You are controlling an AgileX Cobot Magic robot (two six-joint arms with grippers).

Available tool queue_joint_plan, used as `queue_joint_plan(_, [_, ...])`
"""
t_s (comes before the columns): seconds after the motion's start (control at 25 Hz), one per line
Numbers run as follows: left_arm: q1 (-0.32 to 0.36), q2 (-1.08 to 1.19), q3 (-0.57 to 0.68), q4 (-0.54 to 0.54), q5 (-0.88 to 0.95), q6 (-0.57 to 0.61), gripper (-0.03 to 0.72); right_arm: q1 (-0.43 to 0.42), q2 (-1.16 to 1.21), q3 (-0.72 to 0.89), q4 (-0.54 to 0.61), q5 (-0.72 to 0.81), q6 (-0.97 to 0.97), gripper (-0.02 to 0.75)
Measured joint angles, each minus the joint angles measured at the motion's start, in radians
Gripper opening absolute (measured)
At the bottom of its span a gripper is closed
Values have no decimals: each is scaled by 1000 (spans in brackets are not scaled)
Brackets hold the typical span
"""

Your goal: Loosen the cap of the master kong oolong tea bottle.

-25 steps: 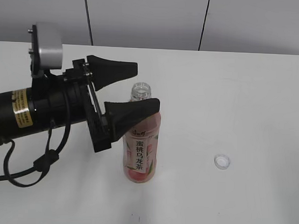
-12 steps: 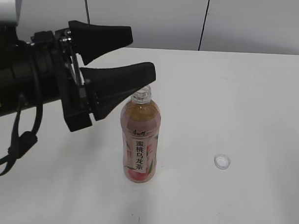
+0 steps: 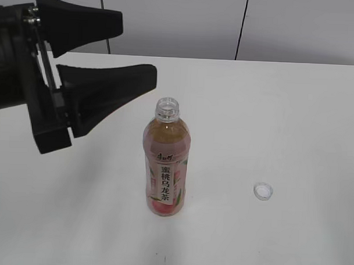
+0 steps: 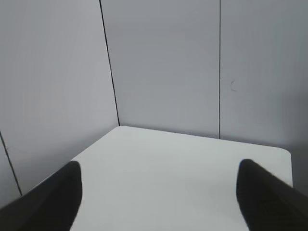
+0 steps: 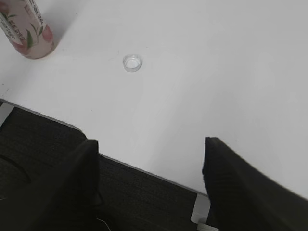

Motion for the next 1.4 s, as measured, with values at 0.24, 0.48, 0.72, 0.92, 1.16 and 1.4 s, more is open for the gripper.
queue_joint_plan(0.24, [0, -57, 0, 84, 105, -104, 582, 0, 0, 0, 0, 0, 0, 513])
queue_joint_plan(0.48, [0, -59, 0, 99, 107, -174, 564, 0, 0, 0, 0, 0, 0, 513])
queue_joint_plan(0.72, [0, -78, 0, -5, 141, -191, 547, 0, 0, 0, 0, 0, 0, 513])
queue_joint_plan(0.92, [0, -108, 0, -136, 272, -193, 507, 0, 0, 0, 0, 0, 0, 513])
queue_joint_plan(1.16, [0, -180, 1, -310, 489, -99, 457, 0, 0, 0, 0, 0, 0, 513])
queue_joint_plan(1.4, [0, -320, 0, -586, 713, 161, 426, 0, 0, 0, 0, 0, 0, 513])
